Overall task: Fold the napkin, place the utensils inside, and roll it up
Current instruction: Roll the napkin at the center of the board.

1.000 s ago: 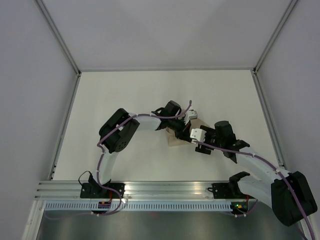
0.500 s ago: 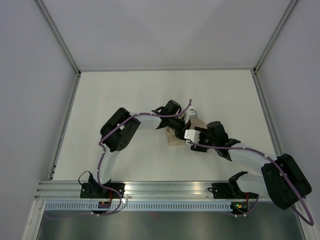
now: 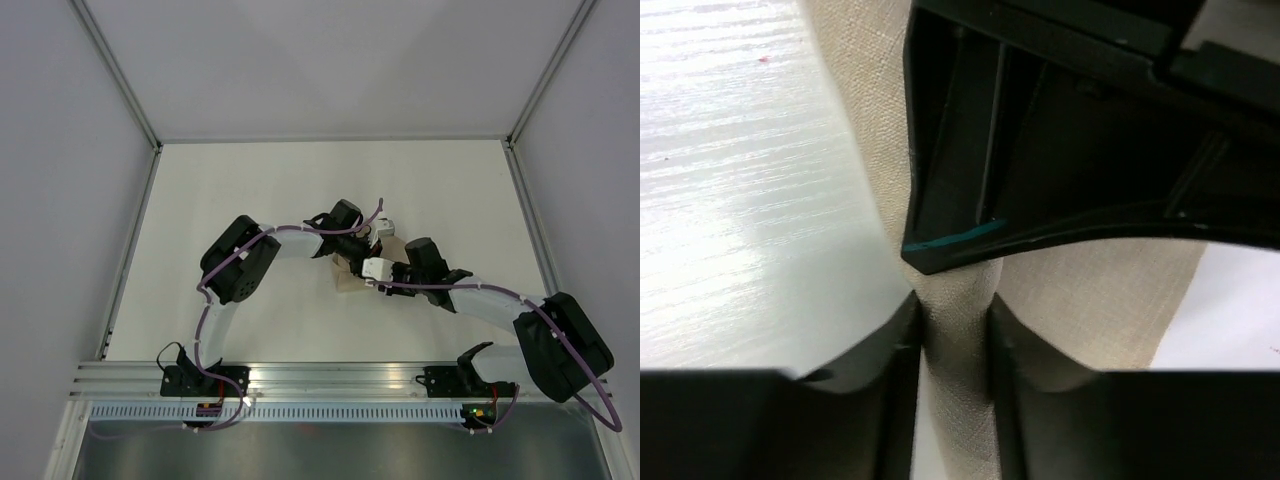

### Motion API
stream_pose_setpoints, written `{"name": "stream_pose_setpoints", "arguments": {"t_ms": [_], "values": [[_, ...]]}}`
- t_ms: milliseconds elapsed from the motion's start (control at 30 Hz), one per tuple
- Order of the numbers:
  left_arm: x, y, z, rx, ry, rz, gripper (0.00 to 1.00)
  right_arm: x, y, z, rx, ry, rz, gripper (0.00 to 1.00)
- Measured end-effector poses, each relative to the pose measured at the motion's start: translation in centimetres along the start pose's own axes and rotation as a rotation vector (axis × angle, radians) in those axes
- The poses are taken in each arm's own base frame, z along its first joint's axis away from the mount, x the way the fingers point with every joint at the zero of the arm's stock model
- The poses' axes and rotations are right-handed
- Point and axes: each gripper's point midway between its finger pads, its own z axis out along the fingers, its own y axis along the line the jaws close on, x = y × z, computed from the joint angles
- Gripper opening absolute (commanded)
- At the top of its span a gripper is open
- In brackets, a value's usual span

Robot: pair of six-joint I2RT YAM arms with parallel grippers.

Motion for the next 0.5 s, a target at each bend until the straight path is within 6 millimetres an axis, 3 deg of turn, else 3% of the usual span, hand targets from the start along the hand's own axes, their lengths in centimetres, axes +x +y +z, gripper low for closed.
{"name": "stream_pose_setpoints", "arguments": {"t_ms": [200,500], "values": [[-0.1,0.3,-0.5,-0.068,0.017,-0.008,0.37,-0.2,-0.1,0.5,-0.062,0.031,0.000,0.16],[0.6,0.9,-3.1,-0.267,0.008,-0.093,0.50,-0.8,-0.3,1.2,-0.127,0.042,0.008,0.15]]}}
